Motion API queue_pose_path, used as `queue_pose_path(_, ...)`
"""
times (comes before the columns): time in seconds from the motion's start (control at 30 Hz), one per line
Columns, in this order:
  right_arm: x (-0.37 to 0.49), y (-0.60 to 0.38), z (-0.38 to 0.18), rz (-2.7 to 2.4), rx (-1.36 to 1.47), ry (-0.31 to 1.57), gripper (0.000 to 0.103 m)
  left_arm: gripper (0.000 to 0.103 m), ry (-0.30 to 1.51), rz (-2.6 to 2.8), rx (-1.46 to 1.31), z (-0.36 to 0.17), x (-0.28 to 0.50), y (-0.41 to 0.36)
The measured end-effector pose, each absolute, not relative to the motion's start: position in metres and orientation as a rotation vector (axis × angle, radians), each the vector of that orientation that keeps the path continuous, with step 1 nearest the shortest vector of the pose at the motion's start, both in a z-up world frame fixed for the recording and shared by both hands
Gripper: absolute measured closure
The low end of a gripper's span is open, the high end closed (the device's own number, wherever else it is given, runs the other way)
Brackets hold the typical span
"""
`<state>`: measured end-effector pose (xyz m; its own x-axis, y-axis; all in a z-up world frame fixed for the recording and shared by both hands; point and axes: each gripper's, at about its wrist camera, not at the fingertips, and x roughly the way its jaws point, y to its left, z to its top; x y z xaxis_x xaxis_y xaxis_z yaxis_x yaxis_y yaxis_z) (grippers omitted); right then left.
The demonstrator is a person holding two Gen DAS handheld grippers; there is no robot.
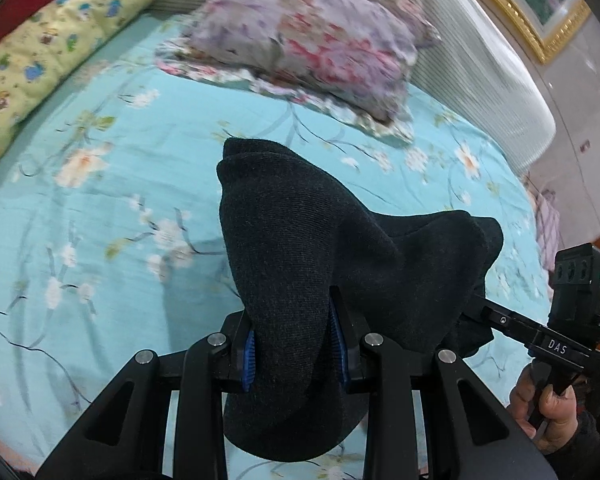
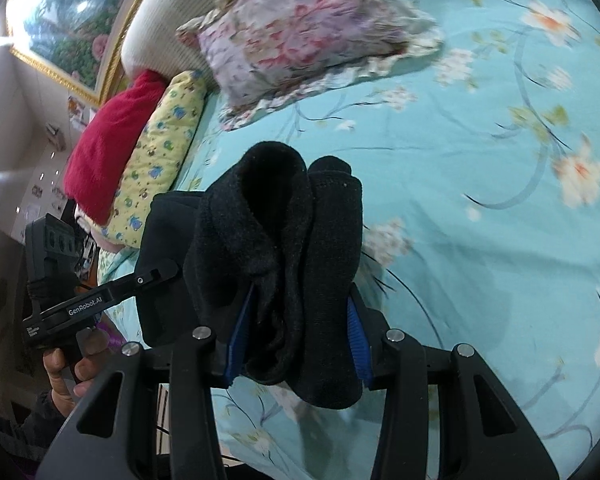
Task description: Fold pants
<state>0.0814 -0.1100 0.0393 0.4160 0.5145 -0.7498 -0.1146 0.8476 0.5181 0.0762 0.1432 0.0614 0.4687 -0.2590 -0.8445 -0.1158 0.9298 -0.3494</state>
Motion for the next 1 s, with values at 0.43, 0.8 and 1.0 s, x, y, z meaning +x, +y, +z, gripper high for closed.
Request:
queue_pose_path(0.43, 0.133, -0.07, 0.038, 0.434, 0.398, 1.099, 0.058, 0.073, 1.052, 0.0, -0.342, 0.069, 0.1, 0.177)
queue_pose_path(0.8, 0.16, -0.054, 0.03, 0.426, 0.393, 1.116, 0.058, 0.073, 1.068, 0.018, -0.335, 0.06, 0.123, 0.194)
queue_pose_path(1.0, 0.17, -0.055, 0.025, 0.411, 0.402, 1.124, 0.058, 0.073, 1.075, 0.02, -0.332, 0.056, 0.136, 0.195)
